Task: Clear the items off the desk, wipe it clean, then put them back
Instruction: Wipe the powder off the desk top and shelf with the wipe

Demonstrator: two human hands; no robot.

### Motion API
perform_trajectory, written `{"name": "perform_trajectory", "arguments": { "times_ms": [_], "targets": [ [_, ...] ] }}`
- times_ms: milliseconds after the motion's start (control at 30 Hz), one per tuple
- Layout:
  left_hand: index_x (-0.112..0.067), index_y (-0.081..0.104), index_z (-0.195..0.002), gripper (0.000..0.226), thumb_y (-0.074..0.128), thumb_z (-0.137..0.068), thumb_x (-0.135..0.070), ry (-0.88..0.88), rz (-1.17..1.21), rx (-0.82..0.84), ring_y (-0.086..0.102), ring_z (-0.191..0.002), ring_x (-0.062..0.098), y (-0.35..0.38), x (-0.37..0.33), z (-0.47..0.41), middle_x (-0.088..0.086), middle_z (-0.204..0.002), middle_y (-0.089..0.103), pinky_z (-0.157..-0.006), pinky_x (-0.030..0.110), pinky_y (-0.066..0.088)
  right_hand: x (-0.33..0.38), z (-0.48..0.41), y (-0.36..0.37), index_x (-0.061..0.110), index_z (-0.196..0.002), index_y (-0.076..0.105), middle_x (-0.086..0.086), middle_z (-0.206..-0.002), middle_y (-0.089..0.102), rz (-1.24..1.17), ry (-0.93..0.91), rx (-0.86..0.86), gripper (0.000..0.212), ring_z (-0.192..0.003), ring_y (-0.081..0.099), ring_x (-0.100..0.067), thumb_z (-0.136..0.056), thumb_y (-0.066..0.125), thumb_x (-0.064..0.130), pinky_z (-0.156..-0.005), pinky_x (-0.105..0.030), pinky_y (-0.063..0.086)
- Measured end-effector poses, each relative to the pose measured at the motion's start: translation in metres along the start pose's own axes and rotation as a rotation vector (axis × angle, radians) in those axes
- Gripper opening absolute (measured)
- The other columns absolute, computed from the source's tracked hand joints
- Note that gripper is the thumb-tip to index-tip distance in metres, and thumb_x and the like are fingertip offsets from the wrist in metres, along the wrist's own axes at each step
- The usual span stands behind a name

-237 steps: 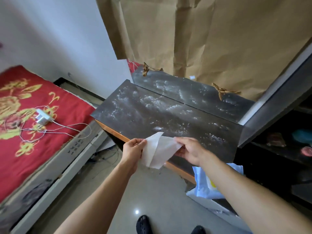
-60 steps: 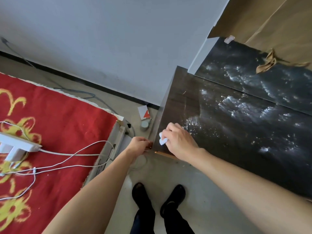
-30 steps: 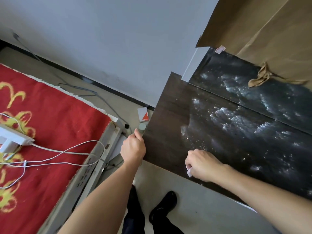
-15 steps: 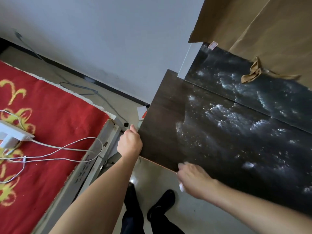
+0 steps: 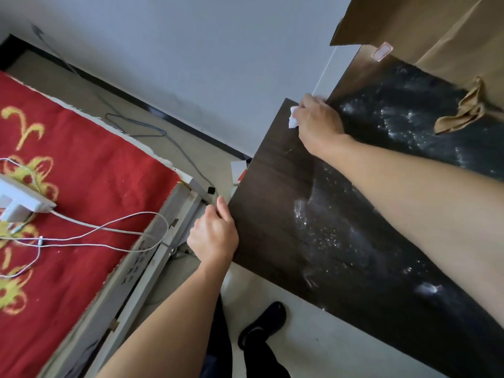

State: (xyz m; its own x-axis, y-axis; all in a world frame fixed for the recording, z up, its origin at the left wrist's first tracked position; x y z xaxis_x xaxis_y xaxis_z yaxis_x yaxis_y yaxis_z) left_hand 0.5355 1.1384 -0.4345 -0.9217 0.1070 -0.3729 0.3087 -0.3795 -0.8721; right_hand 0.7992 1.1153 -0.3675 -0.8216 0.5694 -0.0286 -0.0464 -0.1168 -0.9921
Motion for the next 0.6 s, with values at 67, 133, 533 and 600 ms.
{"name": "perform_trajectory", "arguments": {
  "times_ms": [67,133,533,600],
  "targets": [
    [-0.017,0.063,-0.095,0.056,0.019,-0.098,-0.051,-0.005,-0.011,-0.004,0.058,-0.085,0.029,0.002,0.001,-0.001,0.003,-0.076,0.055,-0.070,0.036,0.034,-0.004,0.001,0.010,0.001,-0.107,0.058,-0.016,-0.117,0.050,0.049,-0.074,0.009,0.026,-0.106,0.049,-0.036,-0.086,0.045,-0.007,-0.076,-0.042,0.045],
    [-0.017,0.063,-0.095,0.056,0.019,-0.098,-0.052,-0.008,-0.008,0.004,0.058,-0.084,0.029,0.001,0.000,-0.001,0.001,-0.074,0.051,-0.070,0.036,0.034,-0.017,0.018,0.024,0.001,-0.113,0.056,-0.015,-0.124,0.052,0.041,-0.119,-0.011,0.028,-0.103,0.053,-0.037,-0.089,0.043,-0.003,-0.071,-0.043,0.046],
    [-0.019,0.063,-0.105,0.058,0.017,-0.097,-0.053,-0.028,-0.011,0.037,0.059,-0.095,0.037,-0.005,-0.005,0.003,0.015,-0.097,0.066,-0.080,0.042,0.041,-0.067,0.069,-0.002,0.011,-0.109,0.064,-0.018,-0.108,0.062,0.008,0.141,0.052,0.026,-0.100,0.058,-0.039,-0.095,0.043,0.016,-0.078,-0.040,0.046],
    [-0.017,0.063,-0.103,0.059,0.017,-0.097,-0.054,-0.033,-0.015,0.027,0.059,-0.095,0.038,-0.003,-0.003,0.002,0.016,-0.097,0.065,-0.081,0.043,0.041,-0.047,0.045,0.003,0.011,-0.106,0.063,-0.018,-0.108,0.061,-0.039,0.126,0.035,0.024,-0.100,0.058,-0.038,-0.094,0.042,0.013,-0.079,-0.041,0.048]
  ]
}}
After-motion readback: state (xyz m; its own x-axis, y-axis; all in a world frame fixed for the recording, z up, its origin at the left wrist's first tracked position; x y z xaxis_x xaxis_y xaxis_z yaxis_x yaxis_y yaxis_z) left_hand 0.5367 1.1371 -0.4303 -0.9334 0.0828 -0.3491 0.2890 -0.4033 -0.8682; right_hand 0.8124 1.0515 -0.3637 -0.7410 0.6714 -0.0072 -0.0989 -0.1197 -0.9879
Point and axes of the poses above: each hand's wrist, its own z-axis away from the middle knuckle, its own y-axis out of the palm, x = y × z, the point moved 2 cm from there along -z, towards the middle knuckle
